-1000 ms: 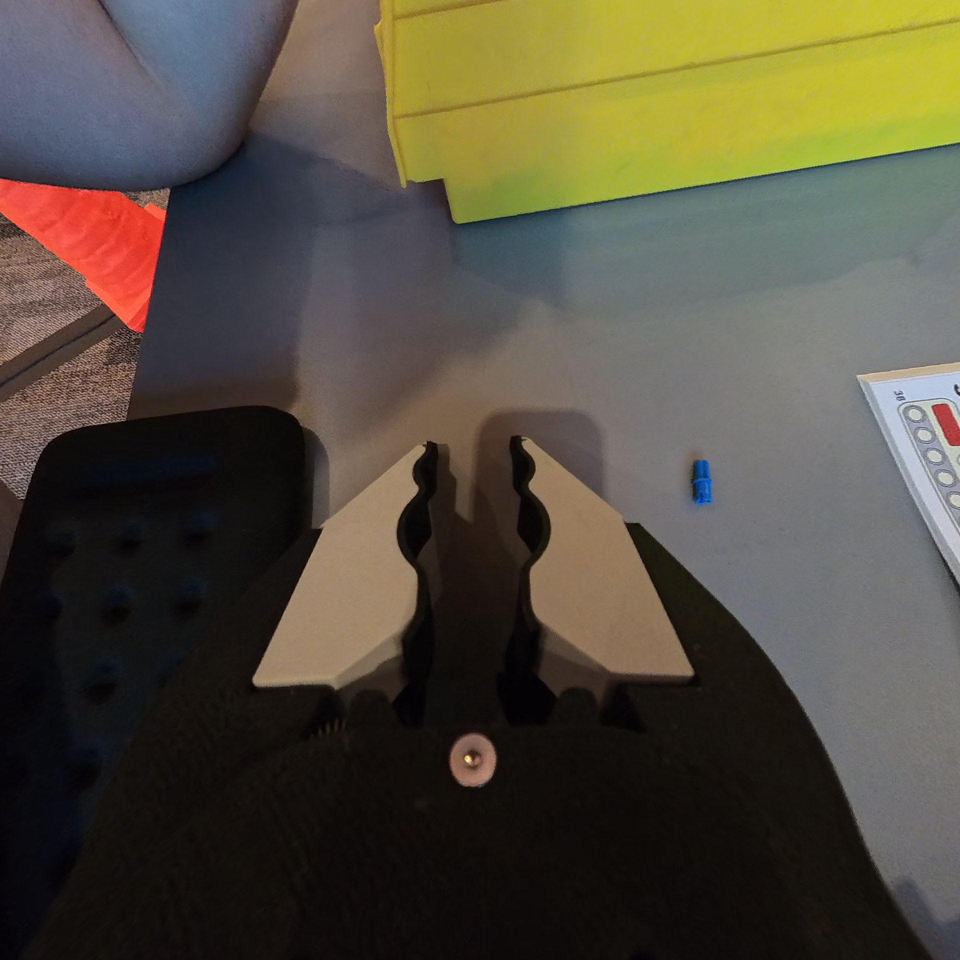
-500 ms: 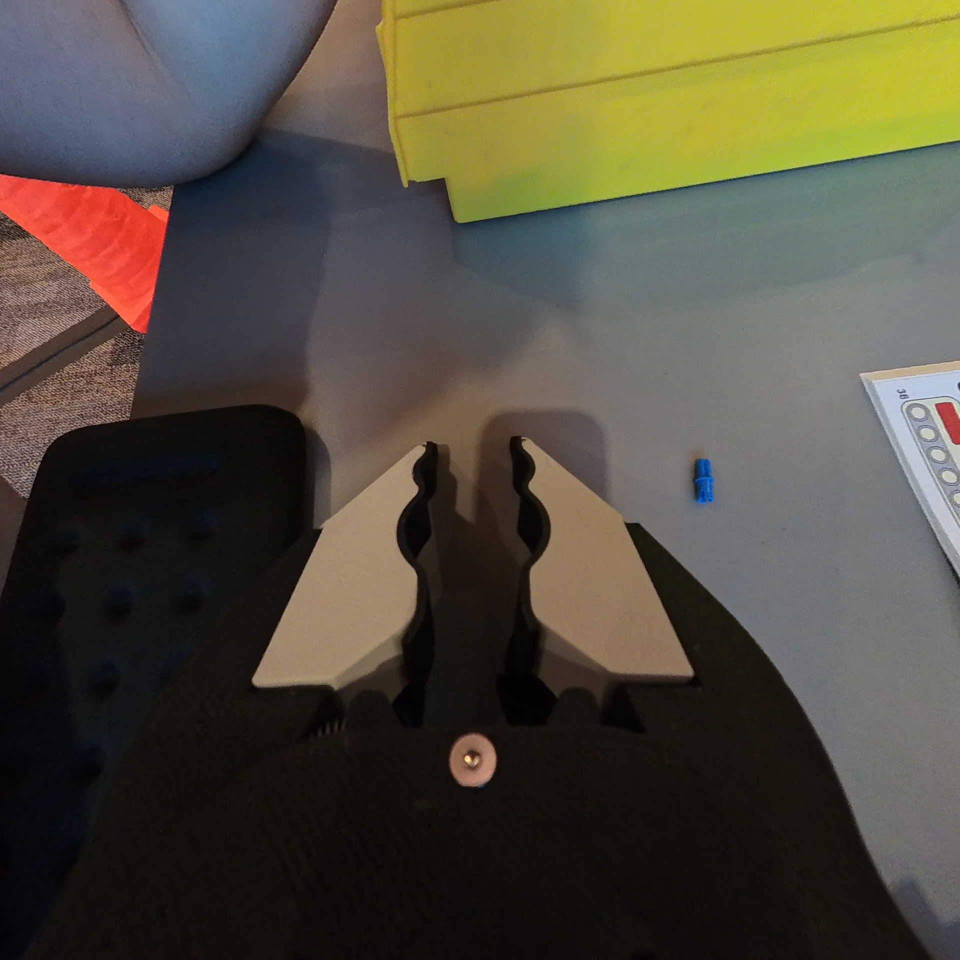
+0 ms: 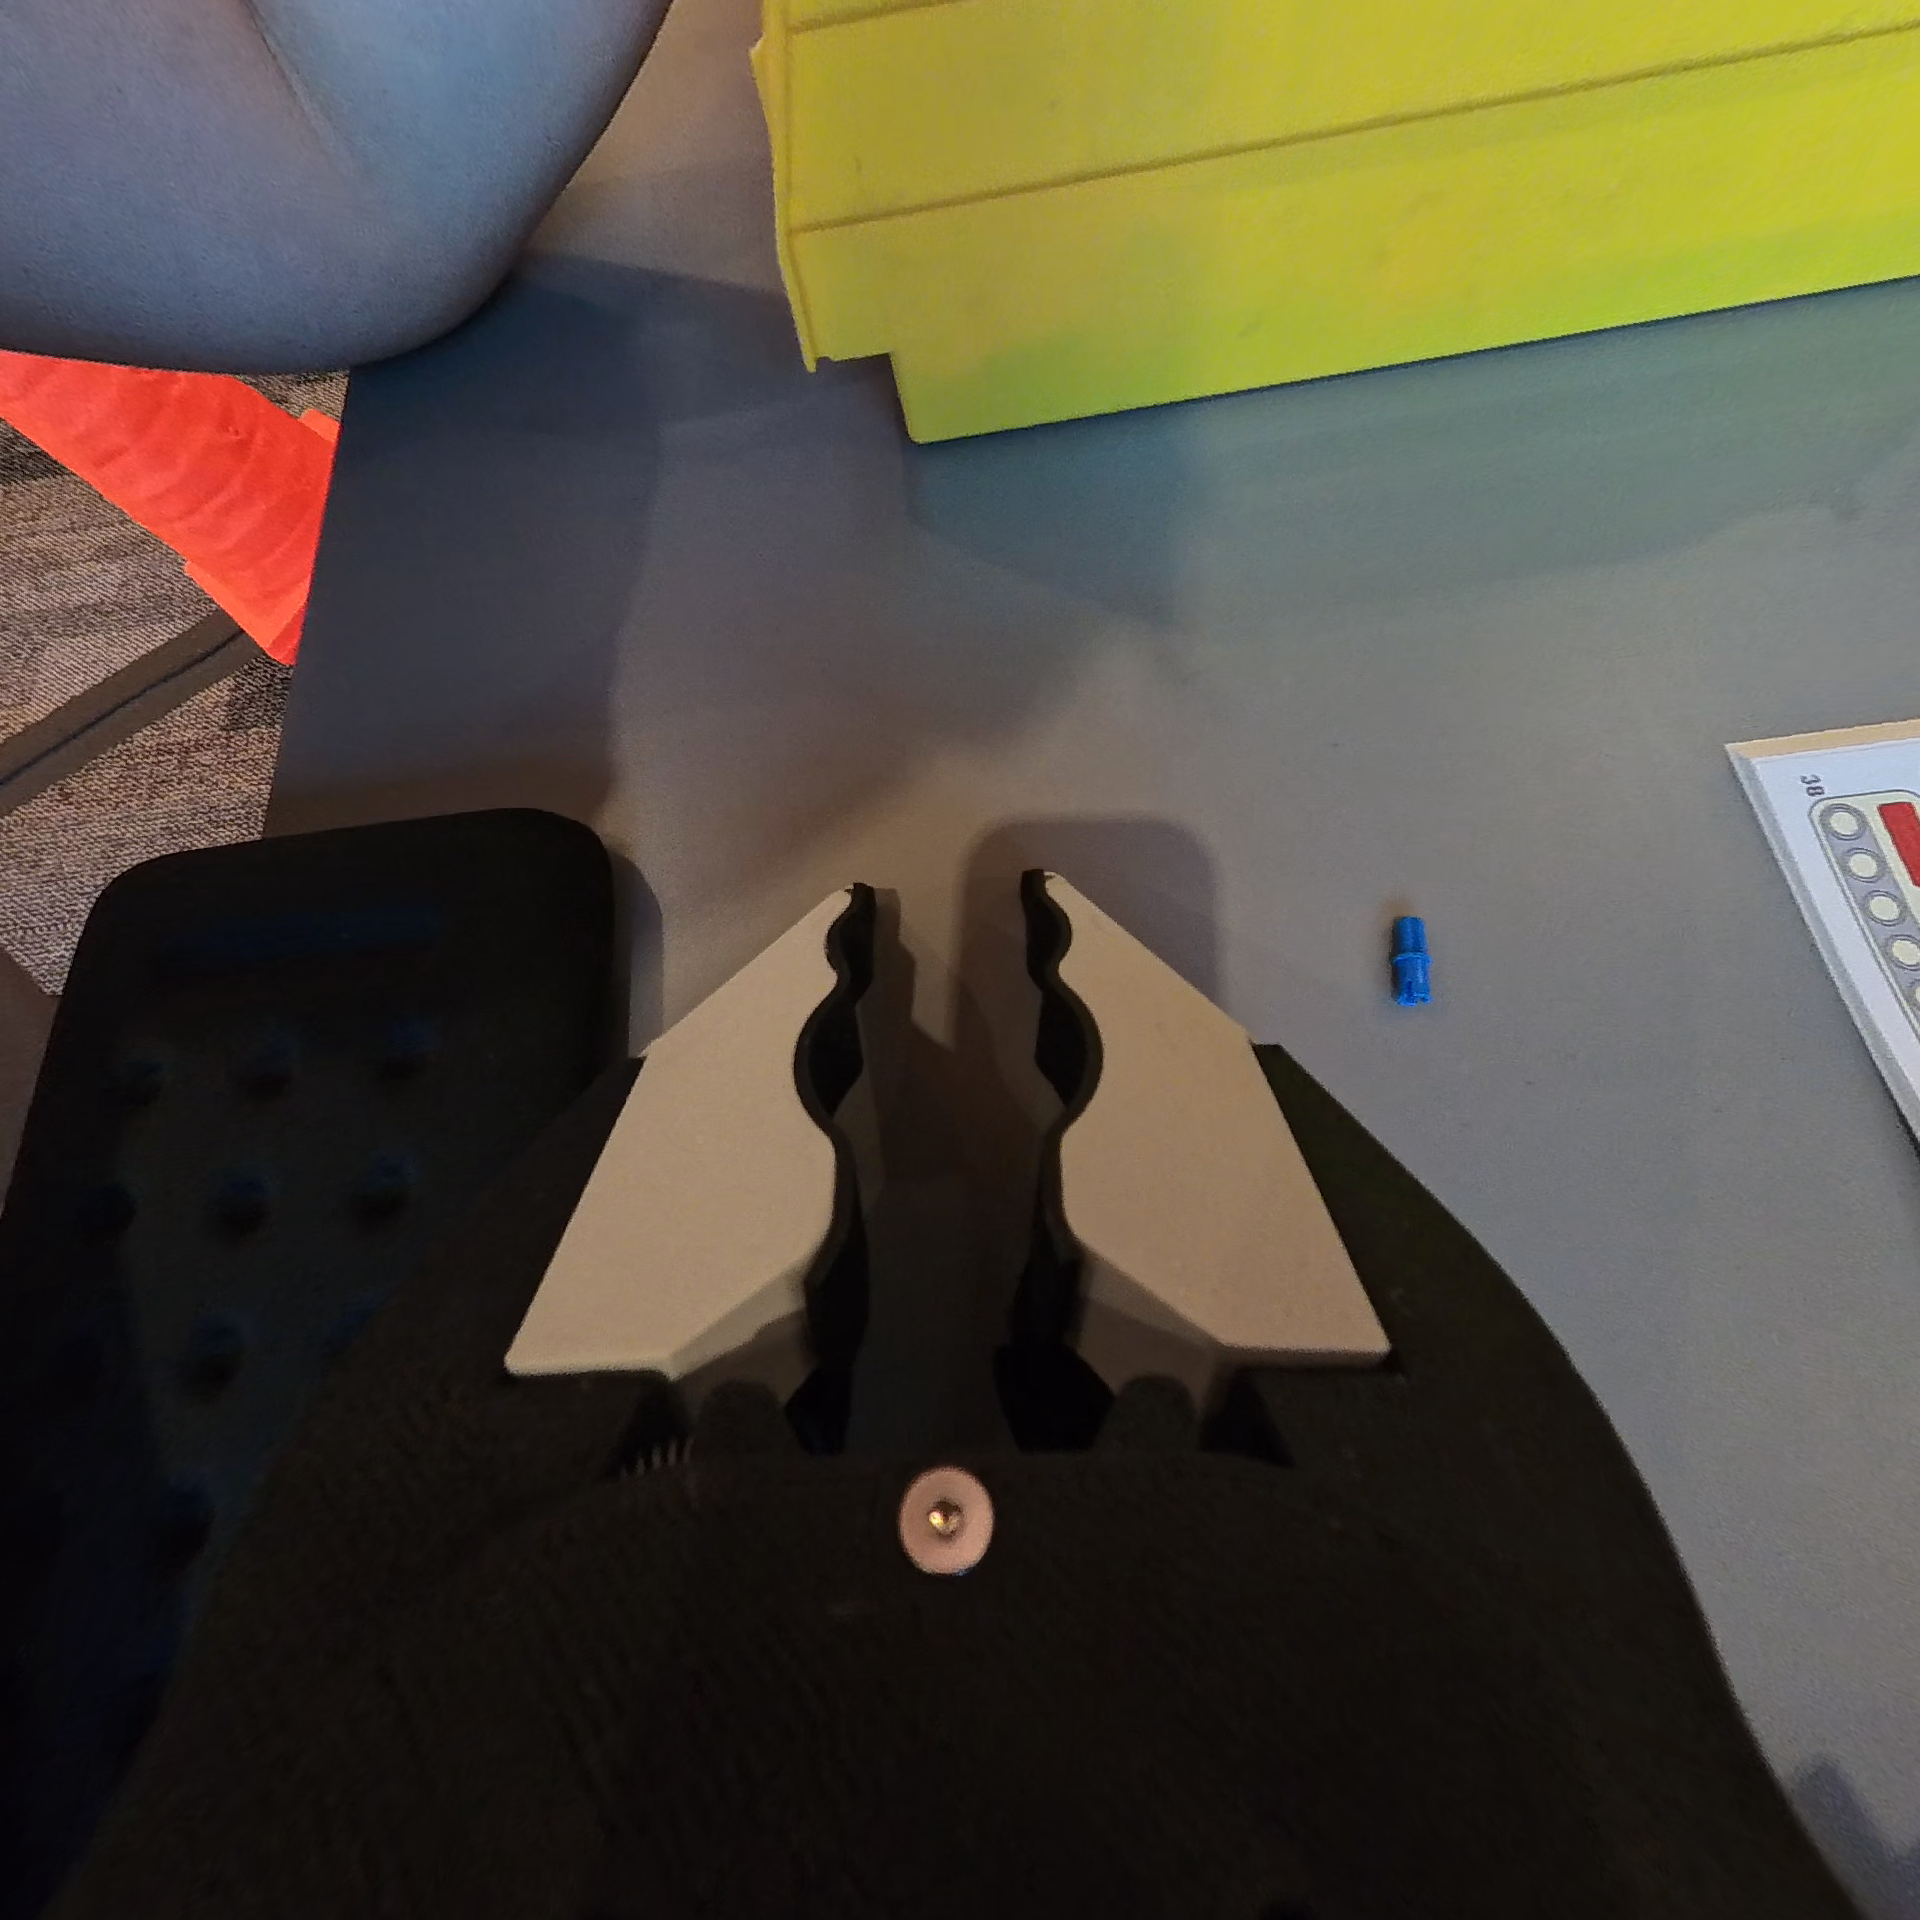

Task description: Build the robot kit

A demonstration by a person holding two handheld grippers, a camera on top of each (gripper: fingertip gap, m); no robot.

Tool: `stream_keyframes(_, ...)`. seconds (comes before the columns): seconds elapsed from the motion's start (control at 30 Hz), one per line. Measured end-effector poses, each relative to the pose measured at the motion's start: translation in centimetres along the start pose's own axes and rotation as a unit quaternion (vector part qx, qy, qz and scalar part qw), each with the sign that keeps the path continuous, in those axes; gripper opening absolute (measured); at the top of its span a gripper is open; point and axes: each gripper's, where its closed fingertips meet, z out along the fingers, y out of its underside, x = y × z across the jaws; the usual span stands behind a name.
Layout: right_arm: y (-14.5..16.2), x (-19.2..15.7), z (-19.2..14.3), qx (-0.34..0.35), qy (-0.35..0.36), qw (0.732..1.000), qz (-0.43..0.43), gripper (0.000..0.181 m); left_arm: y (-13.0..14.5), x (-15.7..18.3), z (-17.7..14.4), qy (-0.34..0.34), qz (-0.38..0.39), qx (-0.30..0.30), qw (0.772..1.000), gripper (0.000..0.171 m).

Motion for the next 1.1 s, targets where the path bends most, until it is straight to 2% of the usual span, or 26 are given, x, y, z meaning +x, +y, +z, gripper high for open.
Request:
stream_keyframes(0.07, 0.0, 0.0, 0.0, 0.000, -0.001, 1.000, 0.001, 0.030, 0.0, -0.4, -0.1, -0.019, 0.015, -0.003, 1.000, 0.022)
stream_keyframes(0.17, 0.0, 0.0, 0.0, 0.000, 0.000, 1.000, 0.000, 0.030, -0.1, -0.6, 0.3, -0.028, 0.022, -0.011, 0.999, 0.023)
stream_keyframes(0.3, 0.0, 0.0, 0.0, 0.000, -0.001, 1.000, 0.000, 0.030, -0.1, 0.1, 0.6, -0.003, 0.022, -0.009, 1.000, 0.007)
stream_keyframes(0.43, 0.0, -0.1, 0.0, 0.000, -0.001, 1.000, 0.000, 0.030, 1.0, 0.5, 0.4, 0.006, 0.021, -0.027, 0.999, 0.006)
stream_keyframes(0.53, 0.0, -0.1, 0.0, 0.000, -0.001, 1.000, -0.001, 0.030, 1.0, 0.6, -0.2, 0.019, 0.002, -0.017, 1.000, 0.006)
stream_keyframes(0.7, 0.0, -0.1, 0.0, 0.000, -0.001, 1.000, -0.002, 0.030, 0.7, 0.8, -2.0, 0.054, -0.056, 0.020, 0.997, 0.006)
stream_keyframes(0.9, 0.1, -0.2, 0.0, -0.001, 0.000, 1.000, -0.005, 0.029, -0.7, 0.5, -4.5, 0.104, -0.141, 0.093, 0.980, 0.006)
stream_keyframes(1.1, 0.1, -0.2, 0.0, 0.000, -0.001, 1.000, -0.003, 0.030, -3.0, 0.9, -7.4, 0.123, -0.169, 0.148, 0.967, 0.006)
